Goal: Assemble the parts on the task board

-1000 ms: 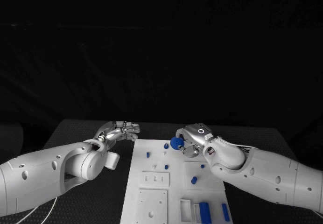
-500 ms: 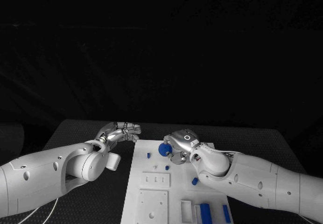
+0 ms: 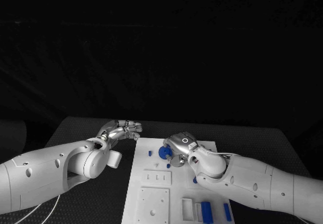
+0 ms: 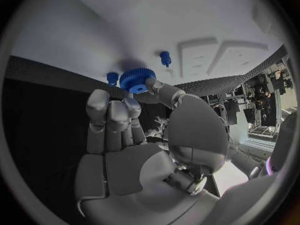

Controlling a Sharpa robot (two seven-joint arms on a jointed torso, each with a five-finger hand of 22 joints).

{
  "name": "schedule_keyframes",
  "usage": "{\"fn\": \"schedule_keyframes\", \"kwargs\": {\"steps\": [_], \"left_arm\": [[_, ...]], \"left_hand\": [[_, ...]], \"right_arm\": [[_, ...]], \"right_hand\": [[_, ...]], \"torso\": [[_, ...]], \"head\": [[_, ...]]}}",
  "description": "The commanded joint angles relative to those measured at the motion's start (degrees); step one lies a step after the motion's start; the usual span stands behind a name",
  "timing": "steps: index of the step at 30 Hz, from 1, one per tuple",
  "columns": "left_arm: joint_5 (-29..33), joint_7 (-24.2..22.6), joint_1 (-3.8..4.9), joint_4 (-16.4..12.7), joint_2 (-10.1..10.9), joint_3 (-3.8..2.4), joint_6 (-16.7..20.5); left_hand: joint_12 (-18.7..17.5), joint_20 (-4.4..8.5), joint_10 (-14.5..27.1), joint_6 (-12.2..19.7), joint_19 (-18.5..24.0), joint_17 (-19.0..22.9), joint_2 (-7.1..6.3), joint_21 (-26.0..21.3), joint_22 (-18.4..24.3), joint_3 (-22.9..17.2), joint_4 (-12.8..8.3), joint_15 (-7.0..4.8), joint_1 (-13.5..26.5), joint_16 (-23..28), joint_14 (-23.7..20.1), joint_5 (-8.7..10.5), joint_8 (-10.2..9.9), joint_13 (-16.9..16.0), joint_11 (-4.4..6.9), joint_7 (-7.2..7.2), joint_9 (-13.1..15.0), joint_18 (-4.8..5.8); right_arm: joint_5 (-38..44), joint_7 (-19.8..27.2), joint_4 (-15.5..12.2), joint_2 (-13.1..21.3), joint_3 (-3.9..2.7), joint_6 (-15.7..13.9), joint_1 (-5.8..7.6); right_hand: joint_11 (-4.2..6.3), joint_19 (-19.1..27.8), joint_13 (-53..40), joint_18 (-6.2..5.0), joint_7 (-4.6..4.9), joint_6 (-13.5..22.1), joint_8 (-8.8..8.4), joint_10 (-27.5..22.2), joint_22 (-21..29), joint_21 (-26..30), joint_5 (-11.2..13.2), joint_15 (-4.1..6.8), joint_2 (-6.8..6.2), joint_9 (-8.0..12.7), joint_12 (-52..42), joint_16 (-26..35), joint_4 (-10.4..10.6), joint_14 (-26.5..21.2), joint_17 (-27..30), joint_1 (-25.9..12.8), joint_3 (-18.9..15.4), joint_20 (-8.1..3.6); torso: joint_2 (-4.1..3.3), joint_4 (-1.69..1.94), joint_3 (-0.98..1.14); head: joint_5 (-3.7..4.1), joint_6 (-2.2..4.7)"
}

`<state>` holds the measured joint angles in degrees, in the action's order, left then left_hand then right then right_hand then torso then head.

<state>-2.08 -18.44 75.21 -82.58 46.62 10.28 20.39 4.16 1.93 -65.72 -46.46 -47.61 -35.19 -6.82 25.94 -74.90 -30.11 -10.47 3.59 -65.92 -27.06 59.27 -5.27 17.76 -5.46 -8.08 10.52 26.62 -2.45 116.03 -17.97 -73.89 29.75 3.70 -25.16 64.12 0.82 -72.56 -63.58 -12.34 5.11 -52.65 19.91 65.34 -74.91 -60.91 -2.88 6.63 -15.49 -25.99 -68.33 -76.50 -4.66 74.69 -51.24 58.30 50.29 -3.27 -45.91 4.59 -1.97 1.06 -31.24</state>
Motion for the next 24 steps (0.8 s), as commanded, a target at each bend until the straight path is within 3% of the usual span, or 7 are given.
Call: {"fn": "schedule_keyframes", "kwargs": {"steps": [1,24], "left_arm": [[0.1,-0.5,0.03,-0.1,-0.1,-0.05,-0.7],[0.1,-0.4,0.04,0.0,-0.1,-0.05,-0.7]], "left_hand": [[-0.2,-0.04,0.2,-0.1,0.3,-0.1,-0.06,0.3,-1.1,0.0,-0.3,0.24,0.5,0.2,0.3,0.19,-0.2,0.1,-0.33,0.04,0.1,-0.84],[-0.2,-0.04,0.3,-0.1,0.3,-0.2,-0.06,0.4,-1.1,0.0,-0.3,0.25,0.6,0.3,0.4,0.2,-0.3,0.1,-0.34,0.06,0.1,-0.84]], "right_arm": [[0.9,-0.3,0.6,-0.3,0.08,1.4,-0.1],[0.1,-0.2,1.6,-1.1,0.2,1.7,-0.1]], "right_hand": [[0.04,0.1,0.1,-2.66,0.4,-5.6,0.12,0.1,-0.8,-0.2,0.1,0.33,-0.66,0.0,-0.1,0.4,0.2,0.0,-0.1,0.2,0.0,-0.28],[-0.7,0.7,0.5,-2.66,1.12,-3.3,-1.14,-0.4,-0.7,0.0,0.0,-0.31,-1.42,0.3,0.5,1.1,-1.4,-0.1,0.0,0.9,-0.7,-0.22]], "torso": [[0.02,-0.1,0.09],[0.07,-0.16,0.1]], "head": [[-0.13,-0.09],[-0.09,0.1]]}}
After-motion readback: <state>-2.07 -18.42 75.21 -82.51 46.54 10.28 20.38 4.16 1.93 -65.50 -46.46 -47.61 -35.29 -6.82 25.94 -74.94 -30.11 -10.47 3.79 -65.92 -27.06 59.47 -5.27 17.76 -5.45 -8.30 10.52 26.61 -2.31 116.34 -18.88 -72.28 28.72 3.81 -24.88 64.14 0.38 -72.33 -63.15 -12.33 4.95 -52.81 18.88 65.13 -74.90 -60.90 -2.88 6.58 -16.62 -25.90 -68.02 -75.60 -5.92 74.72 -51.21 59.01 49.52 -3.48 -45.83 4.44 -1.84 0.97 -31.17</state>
